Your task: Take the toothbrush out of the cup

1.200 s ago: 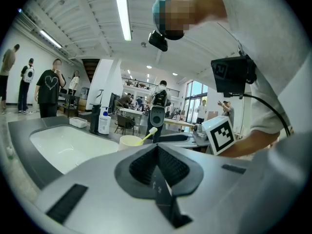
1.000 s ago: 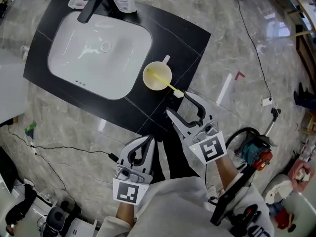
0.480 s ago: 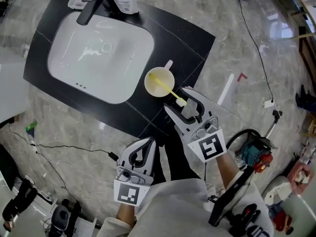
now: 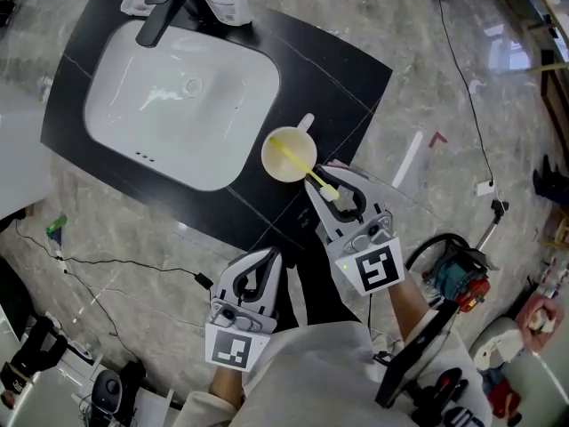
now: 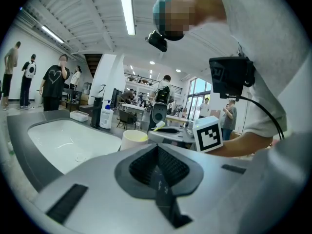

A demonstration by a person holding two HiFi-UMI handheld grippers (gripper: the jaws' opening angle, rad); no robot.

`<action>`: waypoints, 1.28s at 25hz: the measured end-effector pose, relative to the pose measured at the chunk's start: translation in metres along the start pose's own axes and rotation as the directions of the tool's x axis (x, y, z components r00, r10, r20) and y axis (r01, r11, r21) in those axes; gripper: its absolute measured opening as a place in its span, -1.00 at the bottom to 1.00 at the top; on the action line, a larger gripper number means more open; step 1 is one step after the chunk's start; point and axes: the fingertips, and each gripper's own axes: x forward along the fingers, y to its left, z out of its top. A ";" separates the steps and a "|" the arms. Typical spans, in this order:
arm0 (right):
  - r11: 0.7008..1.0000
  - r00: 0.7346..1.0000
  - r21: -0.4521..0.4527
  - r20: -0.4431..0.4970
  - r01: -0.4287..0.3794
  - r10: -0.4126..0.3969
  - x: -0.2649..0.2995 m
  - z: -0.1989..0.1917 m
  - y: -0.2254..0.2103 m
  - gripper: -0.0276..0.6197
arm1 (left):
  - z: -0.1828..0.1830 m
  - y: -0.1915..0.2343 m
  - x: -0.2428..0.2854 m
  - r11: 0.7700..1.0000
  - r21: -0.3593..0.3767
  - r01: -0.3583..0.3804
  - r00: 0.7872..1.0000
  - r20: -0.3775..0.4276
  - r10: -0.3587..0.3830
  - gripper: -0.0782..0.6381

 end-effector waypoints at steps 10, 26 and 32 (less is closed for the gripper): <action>1.000 1.000 -0.016 -0.024 0.015 -0.015 -0.001 -0.002 0.001 -0.83 | 0.003 0.000 0.001 1.000 -0.005 -0.003 1.000 0.007 0.003 -0.77; 0.999 0.996 -0.003 0.081 0.041 -0.041 -0.020 0.060 0.013 -0.83 | 0.040 -0.011 -0.020 1.000 0.000 -0.019 0.994 0.109 0.019 -0.77; 0.999 0.991 -0.019 0.123 0.048 -0.046 -0.027 0.085 0.016 -0.83 | 0.053 -0.013 -0.029 0.999 0.007 -0.031 0.989 0.145 0.030 -0.77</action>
